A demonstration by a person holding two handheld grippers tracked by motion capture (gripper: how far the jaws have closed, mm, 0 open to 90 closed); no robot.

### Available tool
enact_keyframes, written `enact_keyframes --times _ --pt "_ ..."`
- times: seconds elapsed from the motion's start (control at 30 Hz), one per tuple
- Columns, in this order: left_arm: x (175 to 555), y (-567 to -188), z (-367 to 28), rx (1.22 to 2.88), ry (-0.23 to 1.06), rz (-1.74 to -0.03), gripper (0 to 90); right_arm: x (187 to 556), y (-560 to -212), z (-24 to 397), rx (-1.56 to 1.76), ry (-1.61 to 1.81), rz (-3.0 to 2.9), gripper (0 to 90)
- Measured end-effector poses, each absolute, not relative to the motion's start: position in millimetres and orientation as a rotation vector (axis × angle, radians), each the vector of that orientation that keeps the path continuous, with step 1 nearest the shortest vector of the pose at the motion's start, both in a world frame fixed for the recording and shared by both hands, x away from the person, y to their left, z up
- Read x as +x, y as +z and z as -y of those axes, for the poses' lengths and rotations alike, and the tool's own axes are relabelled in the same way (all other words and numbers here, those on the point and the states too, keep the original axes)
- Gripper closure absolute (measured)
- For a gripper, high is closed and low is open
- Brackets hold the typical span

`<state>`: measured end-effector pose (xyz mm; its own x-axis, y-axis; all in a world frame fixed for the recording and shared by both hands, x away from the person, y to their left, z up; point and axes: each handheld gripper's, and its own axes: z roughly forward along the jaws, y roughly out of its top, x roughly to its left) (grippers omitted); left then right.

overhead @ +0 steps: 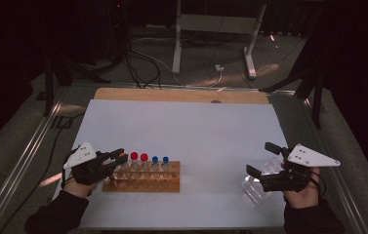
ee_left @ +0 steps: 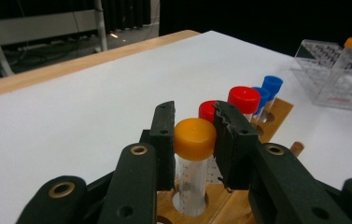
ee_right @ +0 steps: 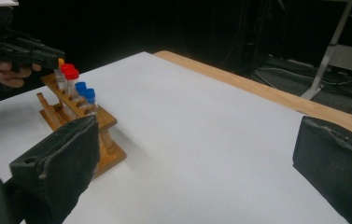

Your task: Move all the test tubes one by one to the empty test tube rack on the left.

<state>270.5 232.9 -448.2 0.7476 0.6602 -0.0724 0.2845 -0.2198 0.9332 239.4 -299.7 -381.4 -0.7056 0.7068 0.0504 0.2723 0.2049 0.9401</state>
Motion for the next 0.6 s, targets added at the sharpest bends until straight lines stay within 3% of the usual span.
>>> enact_keyframes --times 0.2,0.37,0.6 --pt "270.2 -454.9 -232.1 1.812 0.422 -0.740 71.6 238.7 -382.3 302.6 0.882 1.537 -2.086 5.2" --pt "268.9 -455.7 -234.5 1.807 0.417 -0.710 70.3 236.8 -383.6 304.3 0.869 1.550 -2.102 2.9" --pt "263.1 -442.3 -240.9 1.755 0.393 -0.702 36.4 229.5 -393.8 317.7 0.949 1.513 -2.120 2.4"
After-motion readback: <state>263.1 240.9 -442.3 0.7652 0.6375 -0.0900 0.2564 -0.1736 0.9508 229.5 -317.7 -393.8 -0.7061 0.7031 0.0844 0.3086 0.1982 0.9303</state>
